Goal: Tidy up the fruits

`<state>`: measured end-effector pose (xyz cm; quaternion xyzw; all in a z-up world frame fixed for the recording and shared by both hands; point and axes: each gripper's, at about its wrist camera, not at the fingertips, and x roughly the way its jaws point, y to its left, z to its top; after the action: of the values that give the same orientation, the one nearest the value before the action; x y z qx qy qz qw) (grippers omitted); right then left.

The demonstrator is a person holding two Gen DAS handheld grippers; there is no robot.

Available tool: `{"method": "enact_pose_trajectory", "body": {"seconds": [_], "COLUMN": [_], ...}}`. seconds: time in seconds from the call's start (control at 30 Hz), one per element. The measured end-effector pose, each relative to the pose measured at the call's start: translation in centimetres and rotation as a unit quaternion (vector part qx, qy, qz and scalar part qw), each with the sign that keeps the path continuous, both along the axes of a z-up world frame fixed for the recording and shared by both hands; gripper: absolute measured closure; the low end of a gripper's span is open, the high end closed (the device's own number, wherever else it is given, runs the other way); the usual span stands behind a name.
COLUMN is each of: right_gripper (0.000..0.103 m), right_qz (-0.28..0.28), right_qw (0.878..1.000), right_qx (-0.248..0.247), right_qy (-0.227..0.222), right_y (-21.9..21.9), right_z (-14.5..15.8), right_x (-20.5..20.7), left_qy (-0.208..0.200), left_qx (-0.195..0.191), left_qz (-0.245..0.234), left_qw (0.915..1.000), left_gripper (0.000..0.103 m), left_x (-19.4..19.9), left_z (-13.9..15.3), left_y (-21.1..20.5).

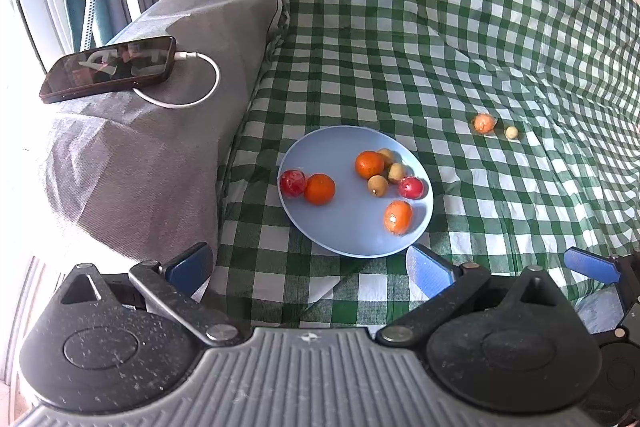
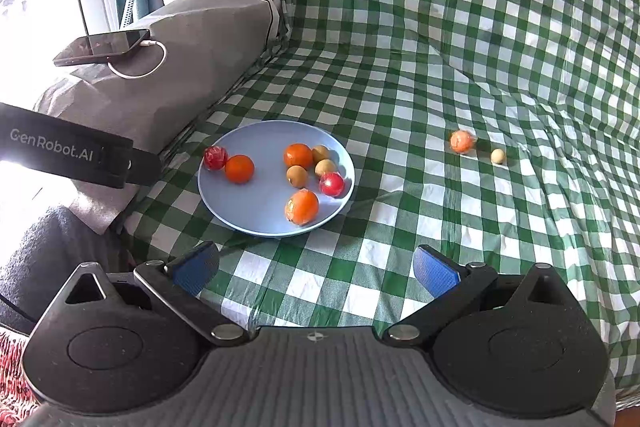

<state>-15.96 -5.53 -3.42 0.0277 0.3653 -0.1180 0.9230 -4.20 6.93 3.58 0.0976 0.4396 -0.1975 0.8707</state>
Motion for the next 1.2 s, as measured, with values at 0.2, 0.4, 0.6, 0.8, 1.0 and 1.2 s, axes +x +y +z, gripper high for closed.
{"method": "enact_pose_trajectory", "body": {"seconds": [0.2,0.4,0.6,0.8,1.0,1.2], "right_gripper": [0.001,0.001,0.001,0.001,0.001,0.001], "right_qz": [-0.014,-0.038,-0.082,-0.146,-0.173,-0.162], "right_qw": [1.000,0.999,0.997,0.989,0.982,0.984], "right_qx": [0.009,0.010,0.001,-0.027,-0.062,-0.067], "right_qy": [-0.003,-0.008,-0.010,-0.018,-0.032,-0.030], "right_y": [-1.3,-3.1,-6.6,-13.8,-21.9,-28.5], "right_z": [-0.3,-0.5,-1.3,-2.9,-6.0,-10.1], "right_x": [0.3,0.4,0.4,1.1,3.8,7.8], "left_qy": [0.008,0.011,0.015,0.010,-0.025,-0.031], "left_qx": [0.004,0.010,0.015,0.018,0.020,0.046], "left_qz": [-0.002,-0.011,-0.034,-0.073,-0.139,-0.203], "left_qw": [1.0000,0.9998,0.9992,0.9971,0.9898,0.9776], "left_gripper": [0.000,0.000,0.000,0.000,0.000,0.000], "left_x": [0.9,1.9,3.2,5.1,8.3,12.5], "left_z": [-0.1,-0.3,-0.7,-1.3,-4.4,-10.2], "left_y": [-1.1,-3.3,-7.0,-13.4,-23.1,-32.9]}}
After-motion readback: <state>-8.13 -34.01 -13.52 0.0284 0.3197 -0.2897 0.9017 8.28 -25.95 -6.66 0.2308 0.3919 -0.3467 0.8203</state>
